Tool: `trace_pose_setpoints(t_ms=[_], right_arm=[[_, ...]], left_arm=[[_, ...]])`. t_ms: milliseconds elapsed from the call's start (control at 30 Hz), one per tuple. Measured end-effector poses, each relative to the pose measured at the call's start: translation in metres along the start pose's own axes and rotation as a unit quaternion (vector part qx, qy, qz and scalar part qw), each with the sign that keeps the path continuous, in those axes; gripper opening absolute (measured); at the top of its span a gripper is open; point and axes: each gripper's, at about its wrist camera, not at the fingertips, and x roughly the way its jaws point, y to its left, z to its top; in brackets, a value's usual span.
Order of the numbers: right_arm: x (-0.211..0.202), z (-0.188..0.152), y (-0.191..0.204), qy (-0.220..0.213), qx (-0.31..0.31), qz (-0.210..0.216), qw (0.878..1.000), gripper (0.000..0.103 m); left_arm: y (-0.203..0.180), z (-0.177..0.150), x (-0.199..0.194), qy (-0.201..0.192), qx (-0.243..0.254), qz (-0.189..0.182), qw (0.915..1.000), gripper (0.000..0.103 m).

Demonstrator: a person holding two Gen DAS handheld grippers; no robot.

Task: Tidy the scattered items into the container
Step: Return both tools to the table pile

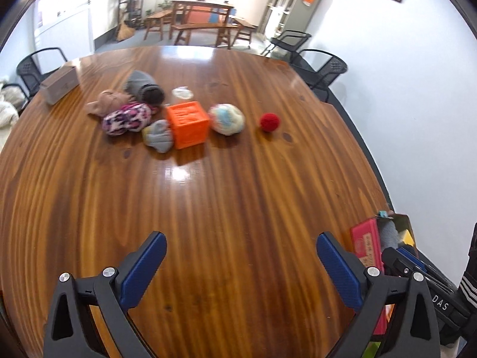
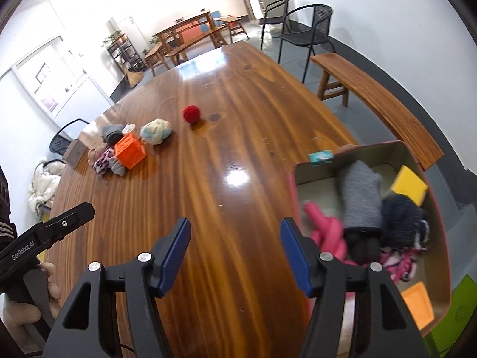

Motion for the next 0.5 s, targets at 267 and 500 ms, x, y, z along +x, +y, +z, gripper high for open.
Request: trace_pose_setpoints(t_ms=[267, 500], right_arm=[[0.025, 0.008, 0.046, 0.016, -0.024, 0.012, 1.0, 0.067], [0.047, 0.017, 0.071, 0.03, -0.027, 0.009, 0.999, 0.067]], left_arm=[[0.074, 0.019, 0.003, -0.003, -0.054, 0.028, 0.9981, 0.102], [0.121, 0.043, 0.017, 0.001, -0.075, 0.044, 0.9962, 0.102]])
